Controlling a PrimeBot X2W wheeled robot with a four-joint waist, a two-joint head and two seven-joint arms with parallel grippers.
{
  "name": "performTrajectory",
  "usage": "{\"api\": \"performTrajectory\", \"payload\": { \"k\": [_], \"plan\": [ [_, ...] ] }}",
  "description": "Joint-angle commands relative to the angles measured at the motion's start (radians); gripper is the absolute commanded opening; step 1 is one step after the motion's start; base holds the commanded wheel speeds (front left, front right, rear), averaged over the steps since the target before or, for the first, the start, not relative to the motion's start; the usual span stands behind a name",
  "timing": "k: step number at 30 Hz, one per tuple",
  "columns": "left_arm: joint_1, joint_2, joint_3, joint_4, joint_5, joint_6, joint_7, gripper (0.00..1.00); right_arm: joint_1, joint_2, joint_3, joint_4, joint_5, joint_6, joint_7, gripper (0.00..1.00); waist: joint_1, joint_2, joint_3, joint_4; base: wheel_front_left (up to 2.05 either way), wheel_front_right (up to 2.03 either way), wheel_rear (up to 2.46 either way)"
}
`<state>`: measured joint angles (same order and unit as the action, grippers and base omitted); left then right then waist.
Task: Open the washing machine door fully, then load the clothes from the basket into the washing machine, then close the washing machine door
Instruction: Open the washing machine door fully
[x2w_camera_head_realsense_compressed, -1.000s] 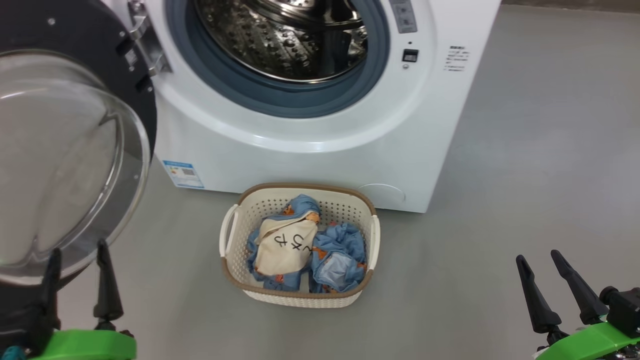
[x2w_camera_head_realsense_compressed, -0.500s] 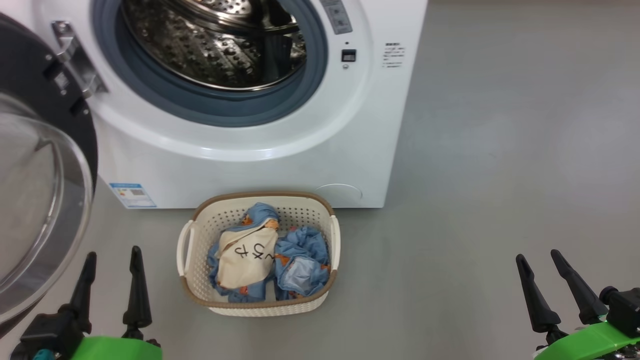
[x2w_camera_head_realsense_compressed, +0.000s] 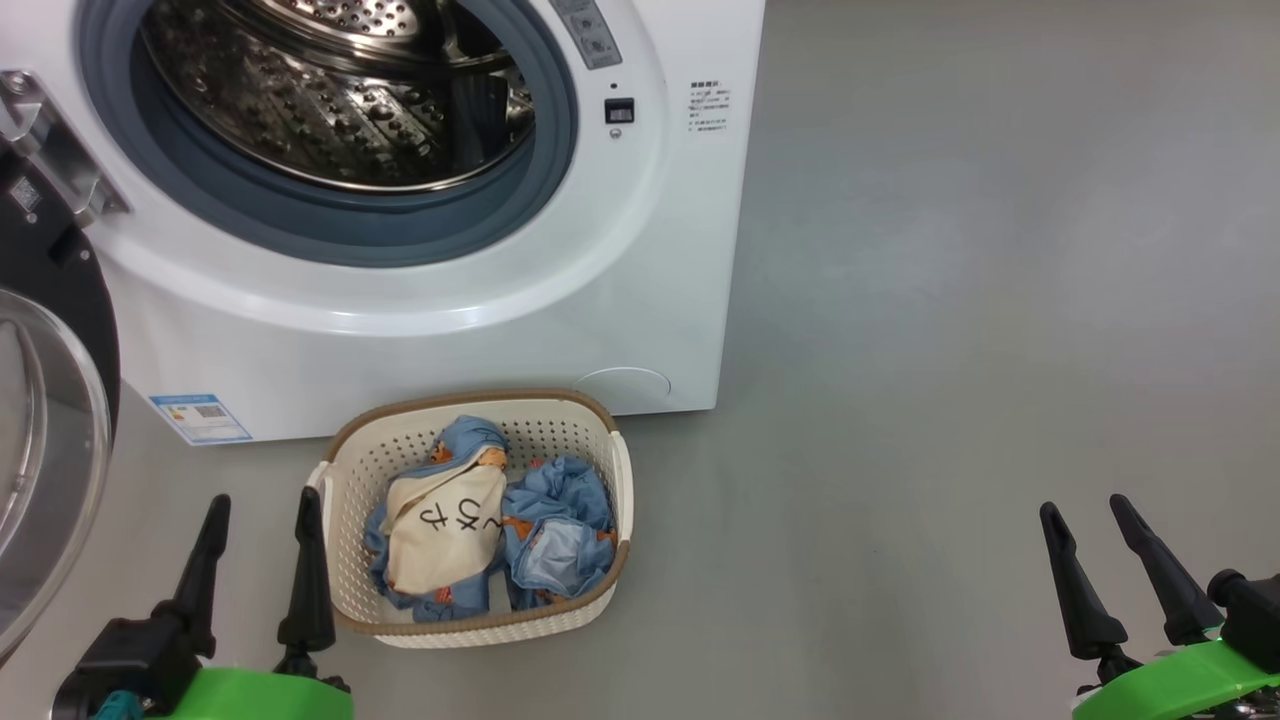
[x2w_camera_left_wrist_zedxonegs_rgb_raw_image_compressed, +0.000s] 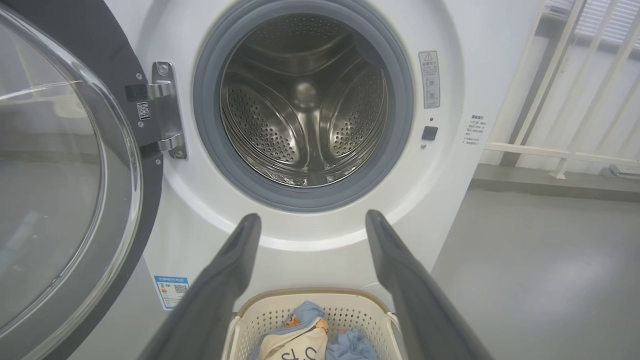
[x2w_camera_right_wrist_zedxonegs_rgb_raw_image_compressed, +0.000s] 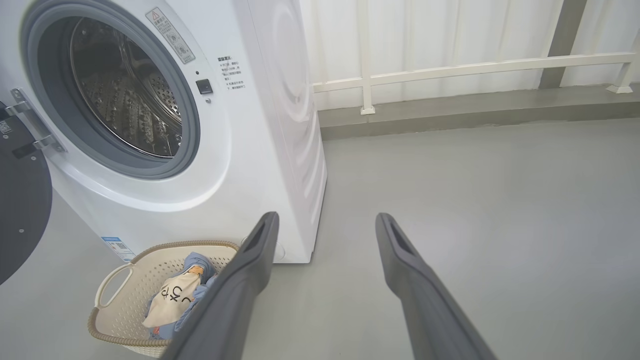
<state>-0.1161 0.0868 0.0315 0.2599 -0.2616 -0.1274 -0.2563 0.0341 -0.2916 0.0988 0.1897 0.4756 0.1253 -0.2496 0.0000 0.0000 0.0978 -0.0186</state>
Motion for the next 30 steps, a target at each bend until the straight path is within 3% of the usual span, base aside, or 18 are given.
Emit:
{"api": "performTrajectory", "payload": {
  "k": [1,30],
  "plan": [
    [-0.013,0.021,0.021,-0.030,-0.009,-0.003,-0.006,1.00,-0.005,-0.025,0.016,-0.026,-0.007,0.005,-0.012,1.00,0.0000,0.0000,0.004,-0.003,0.00,0.00,0.00],
    [0.004,0.028,-0.009,-0.048,-0.026,-0.003,-0.006,1.00,0.001,-0.027,0.017,-0.024,-0.008,0.005,-0.012,1.00,0.0000,0.0000,-0.015,0.014,0.00,0.00,0.00]
  ]
}}
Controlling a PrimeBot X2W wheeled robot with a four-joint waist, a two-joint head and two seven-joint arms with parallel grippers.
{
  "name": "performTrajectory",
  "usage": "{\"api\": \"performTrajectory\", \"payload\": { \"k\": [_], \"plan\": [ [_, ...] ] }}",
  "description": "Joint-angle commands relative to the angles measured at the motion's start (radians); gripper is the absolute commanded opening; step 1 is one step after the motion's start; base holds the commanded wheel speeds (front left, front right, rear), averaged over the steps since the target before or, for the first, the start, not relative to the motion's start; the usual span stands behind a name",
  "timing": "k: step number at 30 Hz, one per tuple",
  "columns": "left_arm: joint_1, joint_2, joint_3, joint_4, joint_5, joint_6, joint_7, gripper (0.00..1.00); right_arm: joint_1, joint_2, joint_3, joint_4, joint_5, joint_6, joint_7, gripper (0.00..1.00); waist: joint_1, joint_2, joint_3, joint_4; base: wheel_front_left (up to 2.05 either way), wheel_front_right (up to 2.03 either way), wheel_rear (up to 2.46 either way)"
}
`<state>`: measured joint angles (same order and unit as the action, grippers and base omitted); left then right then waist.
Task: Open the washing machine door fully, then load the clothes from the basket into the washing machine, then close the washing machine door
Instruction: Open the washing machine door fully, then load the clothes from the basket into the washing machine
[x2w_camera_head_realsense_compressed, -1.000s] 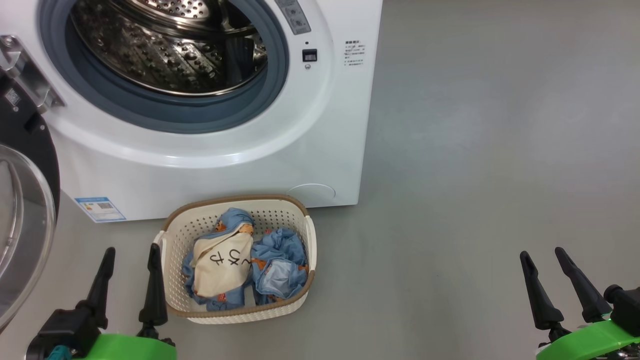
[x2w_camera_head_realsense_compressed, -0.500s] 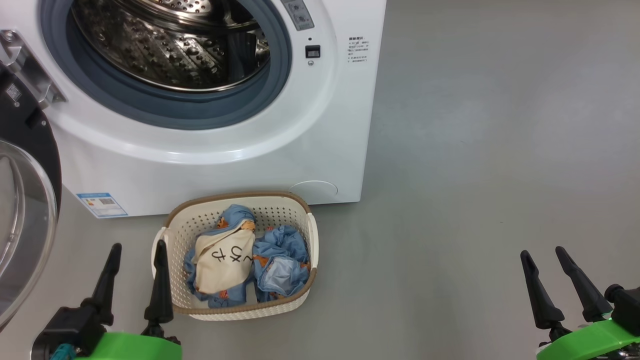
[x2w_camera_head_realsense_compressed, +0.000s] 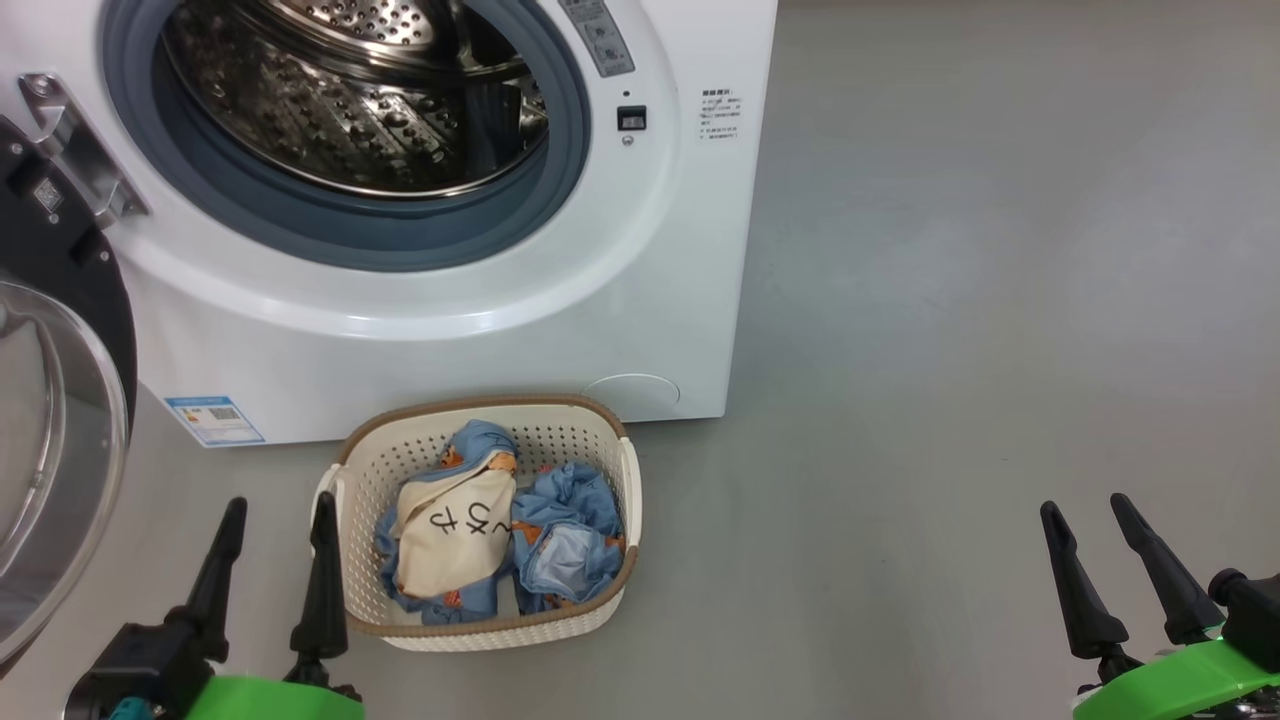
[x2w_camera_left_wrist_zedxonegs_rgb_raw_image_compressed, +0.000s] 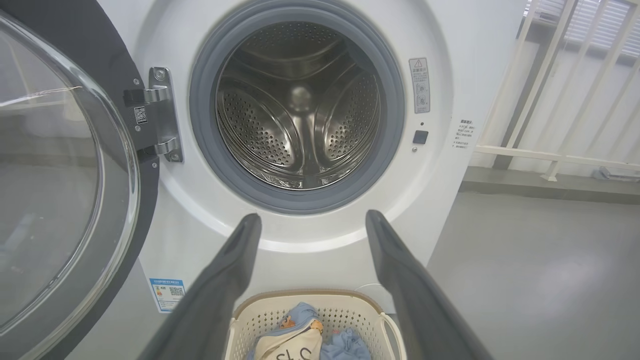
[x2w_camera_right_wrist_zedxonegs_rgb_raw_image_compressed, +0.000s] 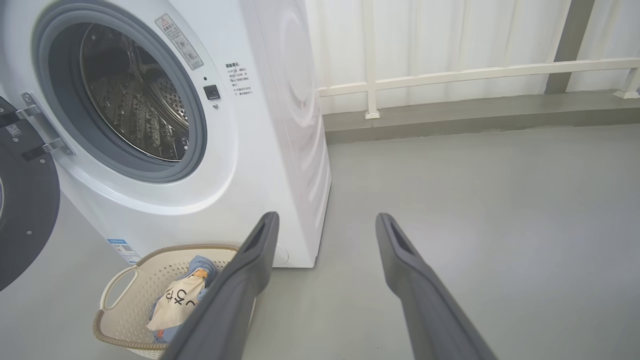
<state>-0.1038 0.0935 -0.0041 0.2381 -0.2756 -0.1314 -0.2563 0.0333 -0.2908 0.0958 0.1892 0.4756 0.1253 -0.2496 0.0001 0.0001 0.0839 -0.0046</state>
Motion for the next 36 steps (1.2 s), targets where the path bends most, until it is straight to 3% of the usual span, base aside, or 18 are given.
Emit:
{"api": "performTrajectory", "payload": {
  "k": [1,28,36],
  "plan": [
    [-0.008,0.022,0.026,-0.026,-0.012,0.001,-0.006,1.00,0.002,-0.028,0.020,-0.023,-0.008,0.005,-0.012,1.00,-0.0001,-0.0001,-0.001,0.001,0.00,0.00,0.00],
    [-0.014,0.016,0.030,-0.016,-0.029,0.001,-0.006,1.00,0.003,-0.030,0.019,-0.030,-0.008,0.005,-0.012,1.00,-0.0001,-0.0001,0.009,0.005,0.00,-0.01,0.00],
    [-0.020,0.028,0.014,-0.012,-0.040,0.001,-0.006,1.00,-0.003,-0.028,0.023,-0.031,-0.007,0.005,-0.012,1.00,-0.0001,-0.0001,0.017,0.003,0.31,-1.14,0.83]
  ]
}}
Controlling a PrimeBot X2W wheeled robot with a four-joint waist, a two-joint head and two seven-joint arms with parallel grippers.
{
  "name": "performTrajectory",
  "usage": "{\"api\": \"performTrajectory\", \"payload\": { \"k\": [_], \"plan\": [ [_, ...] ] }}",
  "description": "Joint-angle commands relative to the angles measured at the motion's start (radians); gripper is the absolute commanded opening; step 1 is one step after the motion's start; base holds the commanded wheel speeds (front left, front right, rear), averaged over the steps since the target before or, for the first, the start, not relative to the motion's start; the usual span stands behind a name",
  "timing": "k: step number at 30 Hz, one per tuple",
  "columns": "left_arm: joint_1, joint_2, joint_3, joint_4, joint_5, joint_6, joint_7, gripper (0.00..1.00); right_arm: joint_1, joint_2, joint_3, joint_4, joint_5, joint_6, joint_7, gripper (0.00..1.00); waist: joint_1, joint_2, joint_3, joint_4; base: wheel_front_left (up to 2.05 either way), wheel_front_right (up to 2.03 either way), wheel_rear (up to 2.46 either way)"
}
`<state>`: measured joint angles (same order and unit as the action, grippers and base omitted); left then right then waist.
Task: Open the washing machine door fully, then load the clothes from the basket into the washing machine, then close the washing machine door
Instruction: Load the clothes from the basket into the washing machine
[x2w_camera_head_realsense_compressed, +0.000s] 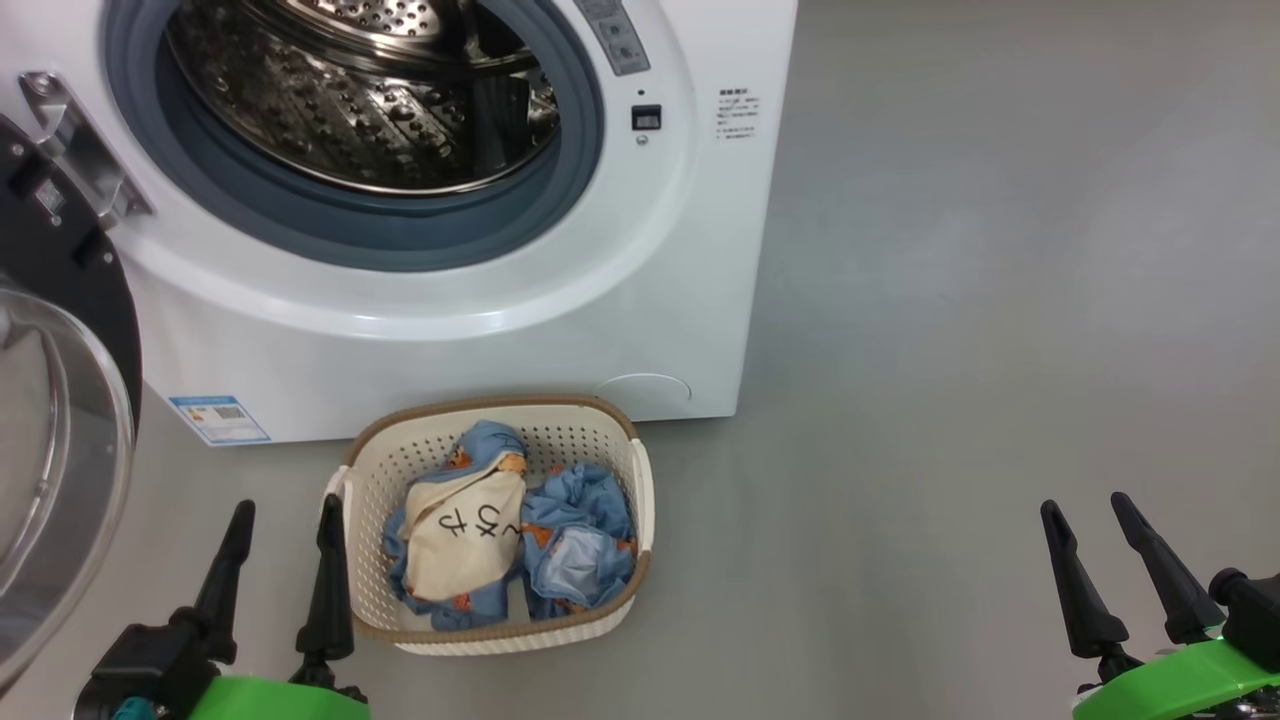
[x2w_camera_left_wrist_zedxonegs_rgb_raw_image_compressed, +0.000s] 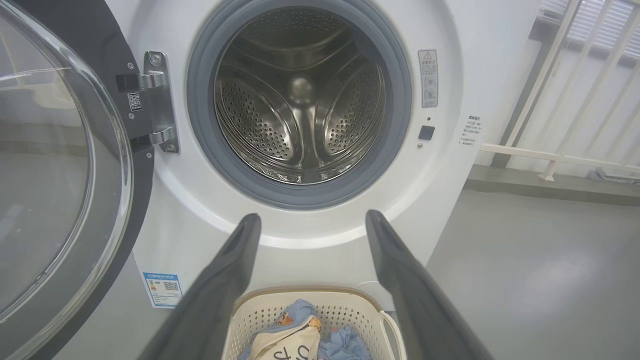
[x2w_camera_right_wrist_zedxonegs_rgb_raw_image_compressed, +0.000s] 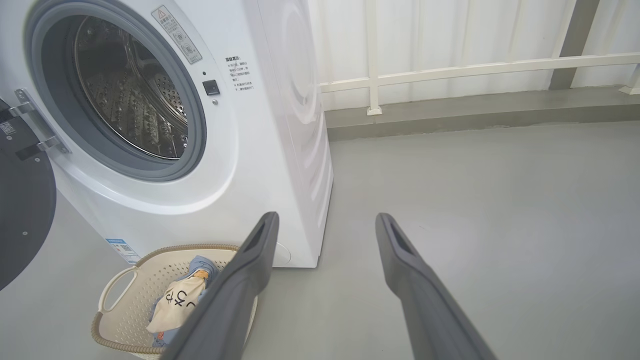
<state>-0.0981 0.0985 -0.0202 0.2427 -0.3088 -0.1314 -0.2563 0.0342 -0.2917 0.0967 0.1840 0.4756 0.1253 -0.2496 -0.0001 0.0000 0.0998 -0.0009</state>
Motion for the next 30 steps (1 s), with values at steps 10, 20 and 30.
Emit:
{"api": "performTrajectory", "payload": {
  "k": [10,20,30],
  "plan": [
    [-0.039,0.035,0.010,-0.024,0.003,0.001,-0.006,1.00,-0.012,-0.023,0.020,-0.026,-0.008,0.005,-0.012,1.00,0.0001,0.0000,0.012,-0.003,1.04,-2.36,1.32],
    [-0.030,0.050,-0.032,-0.052,-0.006,0.001,-0.006,1.00,-0.011,-0.019,0.018,-0.023,-0.006,0.005,-0.012,1.00,0.0001,0.0000,0.010,-0.004,1.12,-1.30,0.18],
    [-0.024,0.045,-0.030,-0.032,-0.010,0.001,-0.006,1.00,-0.007,-0.017,0.017,-0.026,-0.006,0.005,-0.012,1.00,0.0001,0.0000,0.010,-0.004,0.10,-0.10,0.00]
  ]
}}
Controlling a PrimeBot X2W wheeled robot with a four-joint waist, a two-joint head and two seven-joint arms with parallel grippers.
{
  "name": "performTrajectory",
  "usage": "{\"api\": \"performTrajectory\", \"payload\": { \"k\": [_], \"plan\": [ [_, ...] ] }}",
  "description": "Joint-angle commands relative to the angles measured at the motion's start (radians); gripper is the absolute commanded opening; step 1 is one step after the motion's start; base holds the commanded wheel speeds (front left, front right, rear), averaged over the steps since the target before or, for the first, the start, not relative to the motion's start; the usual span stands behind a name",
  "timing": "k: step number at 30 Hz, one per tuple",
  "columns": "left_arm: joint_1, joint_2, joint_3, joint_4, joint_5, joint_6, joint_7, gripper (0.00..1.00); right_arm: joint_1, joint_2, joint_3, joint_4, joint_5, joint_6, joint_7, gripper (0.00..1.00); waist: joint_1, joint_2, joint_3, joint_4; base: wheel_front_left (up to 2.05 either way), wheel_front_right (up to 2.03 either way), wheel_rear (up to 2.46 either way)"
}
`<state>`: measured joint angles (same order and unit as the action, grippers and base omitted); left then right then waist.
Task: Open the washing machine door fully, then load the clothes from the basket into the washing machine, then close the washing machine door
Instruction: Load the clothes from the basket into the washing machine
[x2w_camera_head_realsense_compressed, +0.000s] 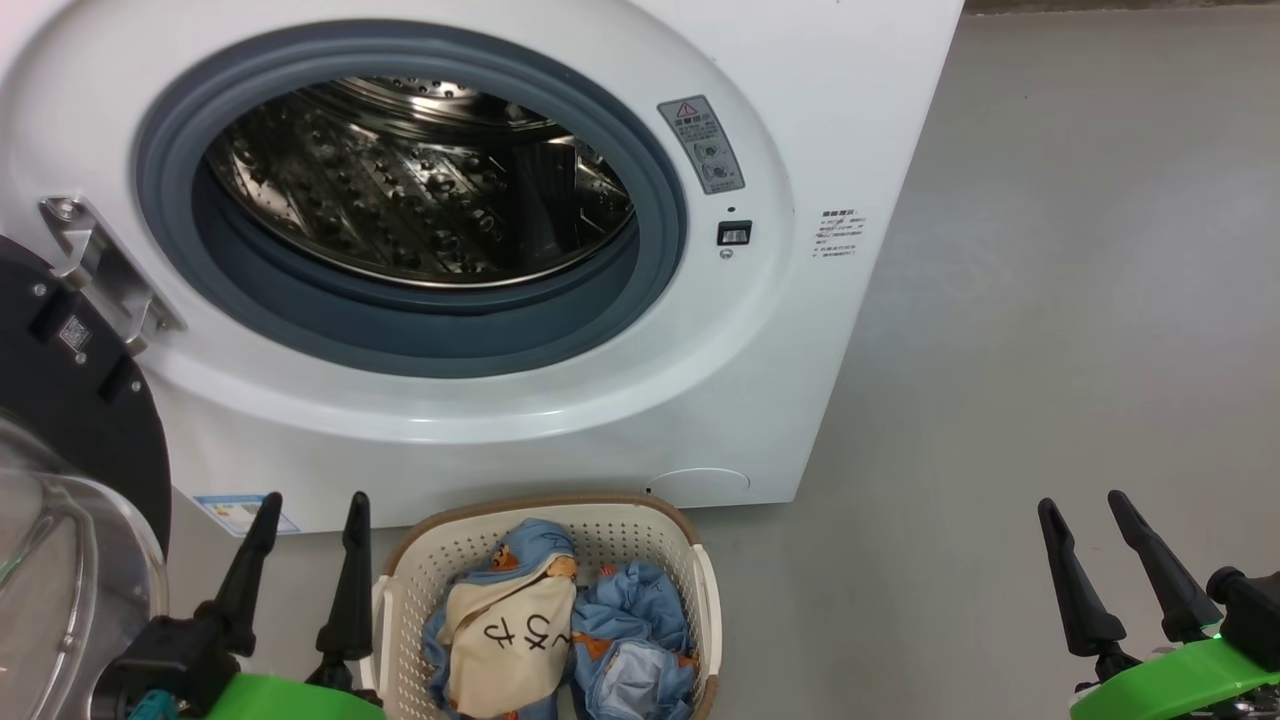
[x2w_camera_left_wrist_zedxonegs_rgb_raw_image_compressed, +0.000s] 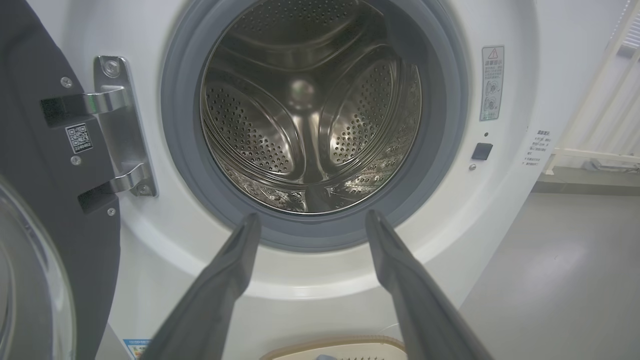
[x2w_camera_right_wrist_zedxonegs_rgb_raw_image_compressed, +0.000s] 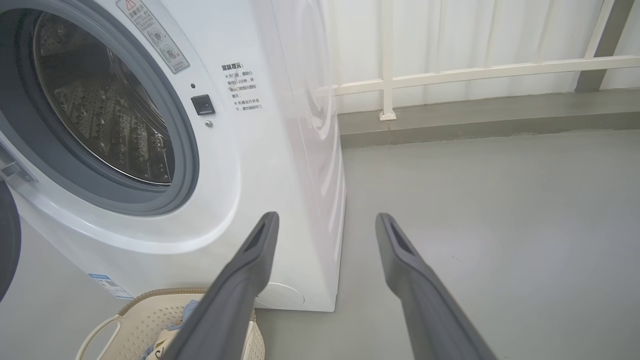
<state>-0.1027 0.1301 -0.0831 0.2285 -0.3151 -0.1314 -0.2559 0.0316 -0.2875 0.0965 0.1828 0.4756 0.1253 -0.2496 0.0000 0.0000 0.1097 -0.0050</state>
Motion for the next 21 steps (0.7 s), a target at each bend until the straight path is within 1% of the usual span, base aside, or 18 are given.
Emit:
{"api": "performTrajectory", "payload": {
  "k": [1,11,21],
  "plan": [
    [-0.018,0.012,0.033,-0.014,-0.005,0.001,-0.006,1.00,-0.005,-0.021,0.017,-0.025,-0.006,0.005,-0.012,1.00,0.0000,0.0000,0.000,0.000,0.00,0.00,0.00],
    [-0.007,-0.017,0.014,0.067,0.001,0.001,-0.006,1.00,-0.004,-0.018,0.026,-0.024,-0.005,0.005,-0.012,1.00,0.0000,0.0000,-0.001,-0.006,0.00,0.00,0.00],
    [-0.040,-0.062,-0.035,0.246,0.041,0.002,-0.006,1.00,-0.024,-0.011,0.037,-0.027,-0.005,0.005,-0.012,1.00,0.0000,0.0000,0.033,-0.027,0.00,0.00,0.00]
  ]
}}
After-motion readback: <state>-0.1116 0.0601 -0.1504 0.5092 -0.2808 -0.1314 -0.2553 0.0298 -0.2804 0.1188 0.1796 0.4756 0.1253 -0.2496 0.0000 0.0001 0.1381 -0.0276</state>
